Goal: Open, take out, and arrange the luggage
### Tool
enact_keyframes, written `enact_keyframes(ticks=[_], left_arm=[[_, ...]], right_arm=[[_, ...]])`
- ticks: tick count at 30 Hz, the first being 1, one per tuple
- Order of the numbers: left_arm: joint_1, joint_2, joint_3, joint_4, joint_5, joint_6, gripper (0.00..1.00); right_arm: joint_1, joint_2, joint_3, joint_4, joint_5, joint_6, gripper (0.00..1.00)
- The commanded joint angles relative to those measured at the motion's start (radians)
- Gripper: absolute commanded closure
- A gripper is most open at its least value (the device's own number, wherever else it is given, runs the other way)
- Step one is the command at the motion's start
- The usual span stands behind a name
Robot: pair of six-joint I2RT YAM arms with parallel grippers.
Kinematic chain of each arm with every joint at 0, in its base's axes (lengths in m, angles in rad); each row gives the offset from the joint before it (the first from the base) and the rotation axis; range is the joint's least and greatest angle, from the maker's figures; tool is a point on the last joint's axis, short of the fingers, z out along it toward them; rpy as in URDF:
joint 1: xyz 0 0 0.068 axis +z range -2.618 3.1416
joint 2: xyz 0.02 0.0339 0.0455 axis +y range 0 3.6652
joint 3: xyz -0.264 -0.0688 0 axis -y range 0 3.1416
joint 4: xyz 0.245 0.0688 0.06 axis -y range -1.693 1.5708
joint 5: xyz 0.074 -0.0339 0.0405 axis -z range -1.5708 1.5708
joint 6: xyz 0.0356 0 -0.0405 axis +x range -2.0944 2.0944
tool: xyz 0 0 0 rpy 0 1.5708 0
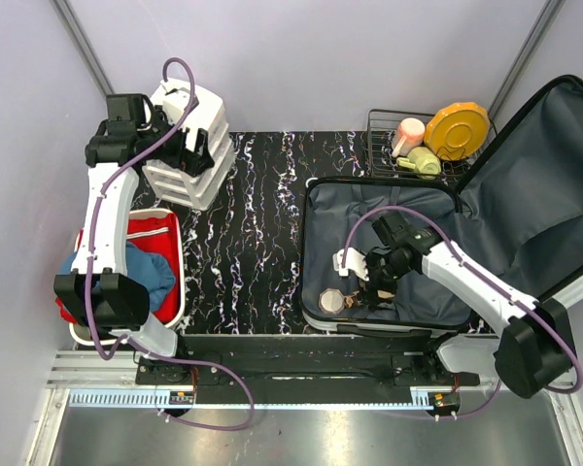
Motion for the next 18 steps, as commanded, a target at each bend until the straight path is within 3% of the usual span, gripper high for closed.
enact_keyframes(ticks=[1,9,13,15,18], left_arm=[[-0.005,-0.072,-0.038,0.025,0.052,-0.04,0.01],[-0.005,-0.075,-0.065,0.04,0.054,-0.084,0.01],[-0.005,-0.064,-0.048,0.04,0.052,-0.083,0.01],[-0.005,-0.058,-0.032,0.042,0.06,-0.084,0.01],[-0.005,-0.044,-0.014,0.042,0.078,-0.086,0.01]], right_arm=[[-0.001,0.068,-0.005,0.082,-0.034,-0.115,0.12],[-0.001,0.212,0.006,0.178,-0.051,-0.17,0.26],[-0.001,0.221,0.041,0.183,-0.069,-0.138,0.47],[-0.001,0.207,0.049,0.175,-0.062,-0.116,0.5],[-0.001,0.174,0.061,0.162,-0.054,-0.074,0.65]])
